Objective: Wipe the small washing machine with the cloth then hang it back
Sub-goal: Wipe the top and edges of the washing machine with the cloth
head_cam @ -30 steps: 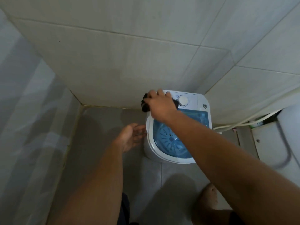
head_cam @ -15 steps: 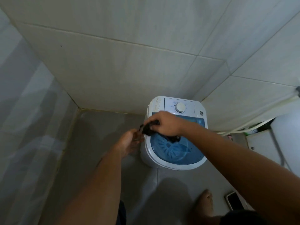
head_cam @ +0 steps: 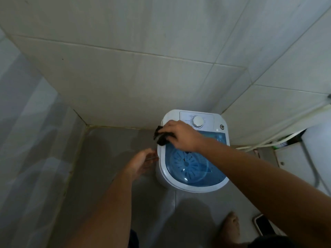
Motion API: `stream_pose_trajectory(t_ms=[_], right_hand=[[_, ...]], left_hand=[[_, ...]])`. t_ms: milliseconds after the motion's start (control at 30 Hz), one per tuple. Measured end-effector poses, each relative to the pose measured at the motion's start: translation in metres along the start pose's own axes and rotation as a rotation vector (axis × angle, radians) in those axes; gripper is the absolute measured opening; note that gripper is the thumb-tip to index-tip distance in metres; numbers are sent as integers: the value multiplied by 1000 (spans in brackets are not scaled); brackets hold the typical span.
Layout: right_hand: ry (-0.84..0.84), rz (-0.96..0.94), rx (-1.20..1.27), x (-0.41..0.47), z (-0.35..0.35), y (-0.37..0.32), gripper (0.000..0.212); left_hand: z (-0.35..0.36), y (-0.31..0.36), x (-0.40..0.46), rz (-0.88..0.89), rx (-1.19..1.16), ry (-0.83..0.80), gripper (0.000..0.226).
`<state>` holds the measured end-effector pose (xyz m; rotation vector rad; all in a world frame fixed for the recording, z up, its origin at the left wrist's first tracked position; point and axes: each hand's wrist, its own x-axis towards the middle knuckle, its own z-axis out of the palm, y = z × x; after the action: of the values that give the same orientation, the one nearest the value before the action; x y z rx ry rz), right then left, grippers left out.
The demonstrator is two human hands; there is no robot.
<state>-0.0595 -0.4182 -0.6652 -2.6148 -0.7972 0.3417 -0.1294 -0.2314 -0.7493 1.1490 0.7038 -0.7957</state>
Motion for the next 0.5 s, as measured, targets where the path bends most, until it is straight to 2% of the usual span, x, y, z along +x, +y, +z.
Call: stream_pose_trajectory(t_ms=[67,167,267,333,400,500], right_hand=[[60,96,100,15,-25,11,41],[340,299,-12,39,-43,38,41],[304,404,-254,36,-15,32,44],[326,318,-366,21,8,20,50],[320,141,-388,5,24,13,53],[108,-211,-435,-12,26,5,46]], left_hand=[[-2,-3,1,37,42,12,33],[-4,-7,5,106,120,31,34],[-6,-6,5,110,135,24,32],[-5,-5,3,61,80,6,29],[-7,-4,0,-7,2,-31,40],[-11,-2,-1,-46,-57,-74,55]])
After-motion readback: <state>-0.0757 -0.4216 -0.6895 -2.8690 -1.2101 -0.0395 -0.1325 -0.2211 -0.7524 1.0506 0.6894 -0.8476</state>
